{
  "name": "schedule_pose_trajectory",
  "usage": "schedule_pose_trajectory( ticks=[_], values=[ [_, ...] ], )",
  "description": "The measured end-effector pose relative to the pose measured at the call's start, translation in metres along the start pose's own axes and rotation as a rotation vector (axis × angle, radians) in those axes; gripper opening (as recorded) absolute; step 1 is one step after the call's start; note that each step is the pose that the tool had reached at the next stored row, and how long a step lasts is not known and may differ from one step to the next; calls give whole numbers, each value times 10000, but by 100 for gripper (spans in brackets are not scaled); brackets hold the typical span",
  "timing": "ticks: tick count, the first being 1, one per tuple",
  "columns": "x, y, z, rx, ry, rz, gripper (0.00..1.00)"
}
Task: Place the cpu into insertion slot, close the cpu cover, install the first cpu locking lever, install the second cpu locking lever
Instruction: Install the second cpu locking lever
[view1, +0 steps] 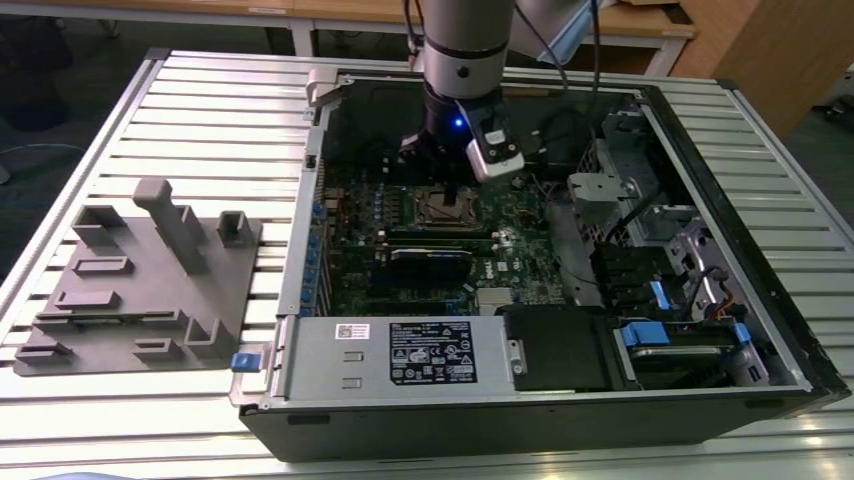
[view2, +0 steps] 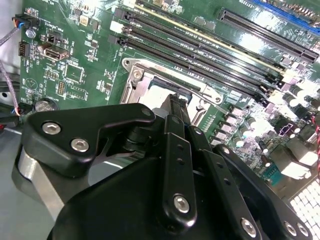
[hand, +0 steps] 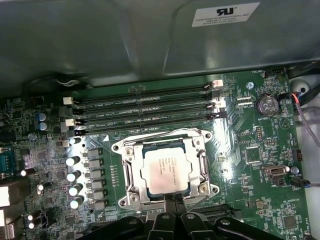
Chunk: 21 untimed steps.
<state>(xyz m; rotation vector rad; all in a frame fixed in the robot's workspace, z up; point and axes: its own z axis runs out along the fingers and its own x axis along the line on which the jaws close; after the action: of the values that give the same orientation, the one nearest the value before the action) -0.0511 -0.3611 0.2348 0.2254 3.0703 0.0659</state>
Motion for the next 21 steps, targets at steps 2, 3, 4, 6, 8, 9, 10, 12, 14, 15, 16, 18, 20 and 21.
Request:
schedule_pose_trajectory(
  ticks=[2,3,4,6,8,9,10,12,14,15,16,18,20,21],
  values=[
    [-1,1,-19,-1,0,0,11],
    [-2,2,-28,-1,-1,0,11],
    [-2,2,-31,-2,-1,0,11],
    [-2,2,-31,-3,-2,0,11],
    [-2,1,-32,-1,-1,0,11],
    [-2,0,-32,0,0,0,11],
    [-3,-5,-33,0,1,-1,11],
    [-5,-20,-32,-2,-1,-1,11],
    [-7,-33,-33,-1,-1,-1,11],
    [-8,-37,-33,0,0,-1,11],
    [-8,-41,-34,0,0,0,11],
    [-8,-43,-33,-1,-1,1,11],
    [-9,-45,-33,0,-1,0,11],
    [-9,-47,-33,-1,-1,-1,11]
  ],
)
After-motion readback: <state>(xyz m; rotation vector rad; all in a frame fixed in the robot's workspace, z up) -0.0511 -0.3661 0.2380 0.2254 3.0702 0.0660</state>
